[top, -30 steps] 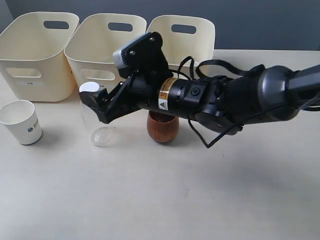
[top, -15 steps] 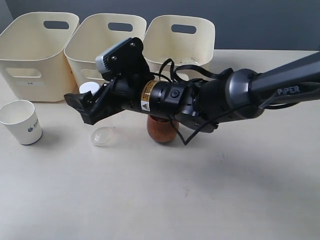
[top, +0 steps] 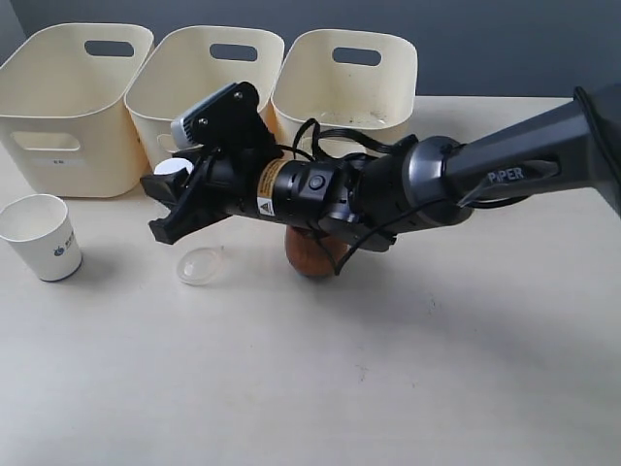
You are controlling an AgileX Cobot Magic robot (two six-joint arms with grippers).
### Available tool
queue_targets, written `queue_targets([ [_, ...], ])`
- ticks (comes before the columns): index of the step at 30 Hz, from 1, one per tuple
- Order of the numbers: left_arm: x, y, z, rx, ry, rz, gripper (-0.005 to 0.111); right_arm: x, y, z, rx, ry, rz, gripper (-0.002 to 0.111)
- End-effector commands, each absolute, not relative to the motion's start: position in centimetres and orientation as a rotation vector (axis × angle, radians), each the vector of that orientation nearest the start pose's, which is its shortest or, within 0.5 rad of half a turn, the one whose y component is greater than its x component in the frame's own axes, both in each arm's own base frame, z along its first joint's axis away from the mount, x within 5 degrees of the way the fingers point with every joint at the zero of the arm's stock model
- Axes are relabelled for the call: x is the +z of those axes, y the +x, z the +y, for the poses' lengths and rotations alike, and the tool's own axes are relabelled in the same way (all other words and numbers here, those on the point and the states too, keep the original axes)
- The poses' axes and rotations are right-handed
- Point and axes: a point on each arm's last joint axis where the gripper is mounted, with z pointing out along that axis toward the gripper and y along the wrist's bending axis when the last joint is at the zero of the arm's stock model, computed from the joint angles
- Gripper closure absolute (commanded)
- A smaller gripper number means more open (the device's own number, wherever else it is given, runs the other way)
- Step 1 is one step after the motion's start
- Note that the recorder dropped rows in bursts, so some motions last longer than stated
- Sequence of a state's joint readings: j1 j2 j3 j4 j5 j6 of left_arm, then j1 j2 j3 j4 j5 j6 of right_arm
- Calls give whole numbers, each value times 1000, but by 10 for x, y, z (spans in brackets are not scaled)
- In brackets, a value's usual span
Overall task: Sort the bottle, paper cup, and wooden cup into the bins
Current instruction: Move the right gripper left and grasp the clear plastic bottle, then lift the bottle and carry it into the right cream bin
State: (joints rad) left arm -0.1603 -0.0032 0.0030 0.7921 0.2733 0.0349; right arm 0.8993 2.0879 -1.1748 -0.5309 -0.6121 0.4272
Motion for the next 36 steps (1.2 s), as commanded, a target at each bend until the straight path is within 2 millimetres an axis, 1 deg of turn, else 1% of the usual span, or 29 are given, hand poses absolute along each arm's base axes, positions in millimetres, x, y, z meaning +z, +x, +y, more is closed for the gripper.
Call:
queue_targets([
  [1, 197, 56, 8, 637, 662, 1573, 107, 176, 252, 363, 893, -1064, 1568, 105],
  [3, 197, 56, 8, 637, 662, 1573, 107, 187, 251, 362, 893, -1070, 1537, 109],
  [4, 197, 56, 8, 637, 662, 1573, 107, 196, 250, 361, 894, -1061, 1523, 109],
  [7, 197, 56, 8, 637, 662, 1573, 107, 226, 247, 354, 875, -1037, 1488, 109],
  [11, 197, 56, 8, 637, 662, 1573, 107, 267, 241, 341, 828, -1006, 1454, 109],
  [16, 197, 56, 8, 637, 662, 1573, 107, 319, 238, 314, 649, -946, 1379, 109],
  [18, 197, 56, 8, 637, 662, 1573, 107, 336, 243, 300, 604, -866, 1358, 109],
  [20, 197, 56, 8, 637, 662, 1573, 107, 345, 254, 286, 584, -768, 1361, 109],
  [22, 197, 56, 8, 637, 662, 1573, 107, 348, 270, 271, 560, -674, 1372, 109],
  [23, 197, 56, 8, 637, 662, 1573, 107, 346, 279, 265, 547, -639, 1378, 109],
  [28, 197, 56, 8, 637, 662, 1573, 107, 323, 316, 247, 484, -544, 1394, 109],
  [31, 197, 56, 8, 637, 662, 1573, 107, 304, 334, 242, 459, -514, 1387, 109],
  [34, 197, 56, 8, 637, 662, 1573, 107, 279, 351, 240, 437, -493, 1394, 109],
  [36, 197, 56, 8, 637, 662, 1573, 107, 263, 362, 235, 422, -456, 1423, 109],
])
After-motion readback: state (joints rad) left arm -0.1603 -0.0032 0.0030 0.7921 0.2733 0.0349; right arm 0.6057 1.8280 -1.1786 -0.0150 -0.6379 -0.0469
